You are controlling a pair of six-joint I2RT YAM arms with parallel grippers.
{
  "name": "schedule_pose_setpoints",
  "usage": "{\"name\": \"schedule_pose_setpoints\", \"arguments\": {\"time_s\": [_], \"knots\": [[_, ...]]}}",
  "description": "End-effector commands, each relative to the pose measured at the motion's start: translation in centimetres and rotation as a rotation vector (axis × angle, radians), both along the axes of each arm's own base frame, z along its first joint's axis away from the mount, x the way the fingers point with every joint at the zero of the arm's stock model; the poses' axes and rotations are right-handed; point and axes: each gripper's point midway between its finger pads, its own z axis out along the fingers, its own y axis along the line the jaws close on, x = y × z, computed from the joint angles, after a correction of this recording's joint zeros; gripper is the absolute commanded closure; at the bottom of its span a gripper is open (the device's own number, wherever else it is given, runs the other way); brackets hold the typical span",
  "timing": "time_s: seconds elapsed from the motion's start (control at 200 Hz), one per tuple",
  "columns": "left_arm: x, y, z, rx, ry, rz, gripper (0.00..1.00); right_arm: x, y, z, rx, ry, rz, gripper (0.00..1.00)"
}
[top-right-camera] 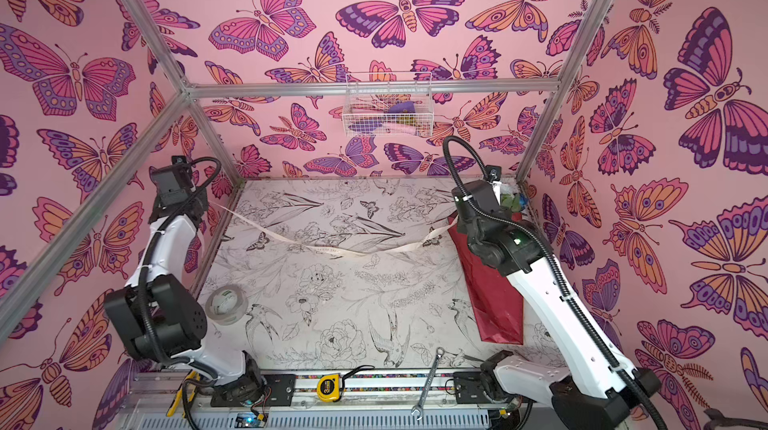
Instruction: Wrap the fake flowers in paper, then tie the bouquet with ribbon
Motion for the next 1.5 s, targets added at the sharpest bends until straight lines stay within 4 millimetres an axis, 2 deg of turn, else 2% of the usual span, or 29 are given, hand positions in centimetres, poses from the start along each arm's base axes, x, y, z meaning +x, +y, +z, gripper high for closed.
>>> {"name": "schedule_pose_setpoints", "arguments": {"time_s": [0.0,0.035,0.09,0.22,0.27,0.416,0.521,0.611,0.681,0.871,0.941,0.971,0.981,1.011,1.142,1.307,1.397,1.462,1.497], "knots": [[0.9,1.5,-1.9,0.023,0.03,0.046,0.96,0.1,0.7,-2.2,-0.018,0.098,0.042,1.0],[1.0,1.6,-2.7,0.009,0.039,0.053,0.87,0.2,1.0,-2.6,-0.017,0.113,0.049,1.0],[1.1,1.6,-3.8,-0.029,0.053,0.07,0.83,0.4,1.4,-3.4,-0.013,0.139,0.061,1.0],[0.8,1.5,-6.4,-0.136,0.128,0.13,0.64,0.6,2.4,-5.0,0.007,0.191,0.091,1.0],[0.2,1.7,-6.9,-0.166,0.145,0.177,0.52,0.6,2.8,-5.6,0.018,0.214,0.107,1.0],[-1.5,1.3,-6.2,-0.249,0.088,0.272,0.18,0.0,3.6,-7.3,0.046,0.279,0.14,1.0],[-2.4,-0.1,-5.2,-0.339,0.039,0.265,0.06,-0.8,4.7,-8.7,0.098,0.332,0.191,1.0],[-2.9,-2.5,-4.4,-0.46,-0.025,0.214,0.0,-1.5,5.9,-10.2,0.158,0.376,0.236,1.0],[-3.6,-4.7,-3.9,-0.562,-0.072,0.167,0.0,-2.0,7.0,-11.6,0.216,0.406,0.264,1.0],[-4.6,-13.4,-1.8,-0.903,-0.257,-0.101,0.0,-2.9,8.8,-16.2,0.311,0.503,0.29,1.0],[-5.3,-16.2,-1.1,-0.968,-0.305,-0.187,0.0,-3.2,9.4,-18.0,0.33,0.552,0.294,1.0],[-5.5,-17.2,-1.3,-0.988,-0.306,-0.209,0.01,-3.3,9.6,-18.7,0.338,0.573,0.292,1.0],[-5.9,-17.6,-0.5,-0.983,-0.327,-0.229,0.01,-3.3,9.6,-19.0,0.34,0.578,0.289,1.0],[-6.3,-18.6,-0.2,-0.992,-0.336,-0.257,0.01,-3.4,9.6,-19.7,0.339,0.596,0.283,1.0],[-7.7,-21.7,-0.4,-1.058,-0.341,-0.34,0.01,-3.8,9.1,-22.4,0.311,0.651,0.243,1.0],[-8.5,-22.7,-1.3,-1.1,-0.324,-0.356,0.0,-5.0,8.9,-24.8,0.308,0.732,0.226,1.0],[-8.6,-23.3,-1.7,-1.132,-0.312,-0.362,0.0,-5.8,8.4,-25.0,0.306,0.74,0.217,0.84],[-8.6,-24.1,-1.7,-1.144,-0.303,-0.387,0.01,-6.3,8.2,-24.3,0.313,0.723,0.221,0.67],[-8.5,-24.8,-1.6,-1.143,-0.295,-0.404,0.0,-6.4,8.1,-23.6,0.317,0.707,0.229,0.61]]}}
